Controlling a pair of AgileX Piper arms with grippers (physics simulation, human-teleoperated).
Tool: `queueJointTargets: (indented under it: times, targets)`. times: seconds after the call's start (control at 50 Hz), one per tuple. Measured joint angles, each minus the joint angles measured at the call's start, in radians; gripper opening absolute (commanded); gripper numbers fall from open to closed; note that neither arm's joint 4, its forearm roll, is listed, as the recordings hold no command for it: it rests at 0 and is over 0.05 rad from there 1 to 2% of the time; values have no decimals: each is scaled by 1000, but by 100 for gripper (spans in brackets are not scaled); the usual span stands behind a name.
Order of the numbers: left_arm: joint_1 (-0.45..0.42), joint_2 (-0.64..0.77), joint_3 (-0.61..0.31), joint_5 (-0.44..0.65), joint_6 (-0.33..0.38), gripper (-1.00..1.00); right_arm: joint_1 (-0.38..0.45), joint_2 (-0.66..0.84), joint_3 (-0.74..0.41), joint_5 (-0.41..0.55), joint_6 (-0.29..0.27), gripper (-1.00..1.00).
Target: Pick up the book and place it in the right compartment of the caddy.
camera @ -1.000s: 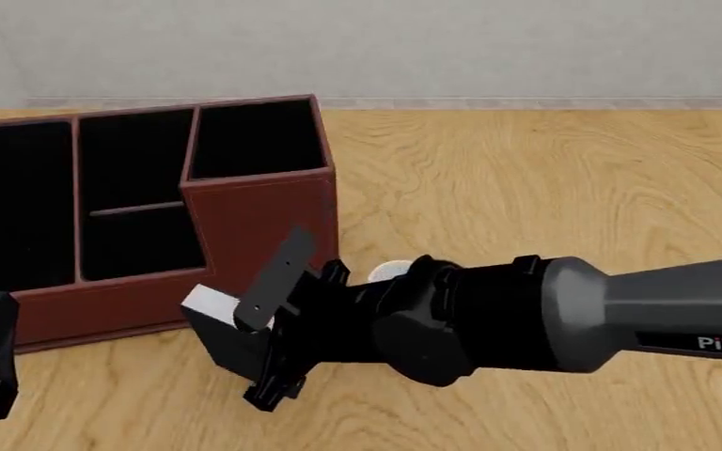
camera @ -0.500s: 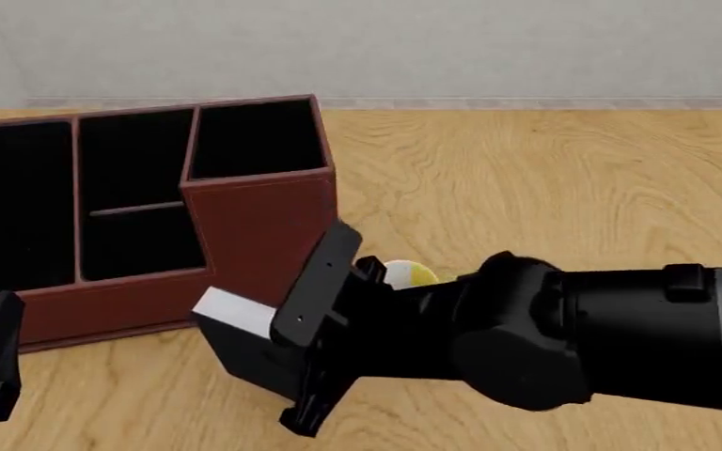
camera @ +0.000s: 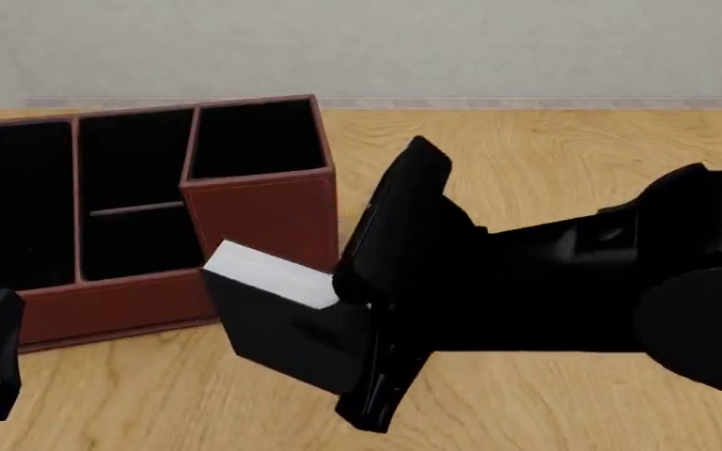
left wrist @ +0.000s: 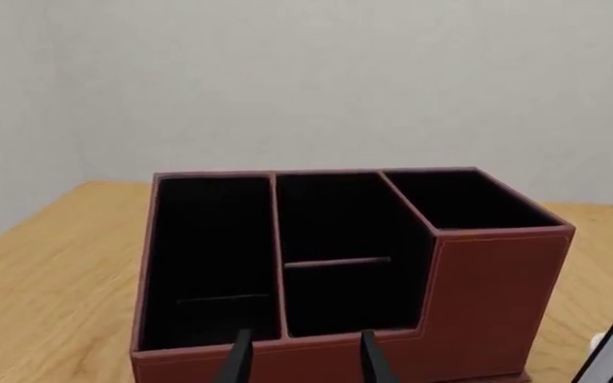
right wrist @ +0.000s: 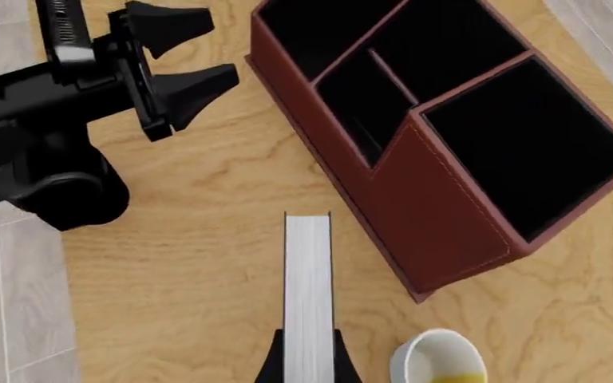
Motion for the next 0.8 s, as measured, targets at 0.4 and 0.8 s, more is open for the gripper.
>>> queueJointTargets:
  times: [0.4,0.8]
  targets:
    - [-8,0,-1,-10,-11,100,-26,-97,-235,325,-35,-100]
    - [-13,0,-1,-16,-11,100,-94,-80,-561,570,-83,-100]
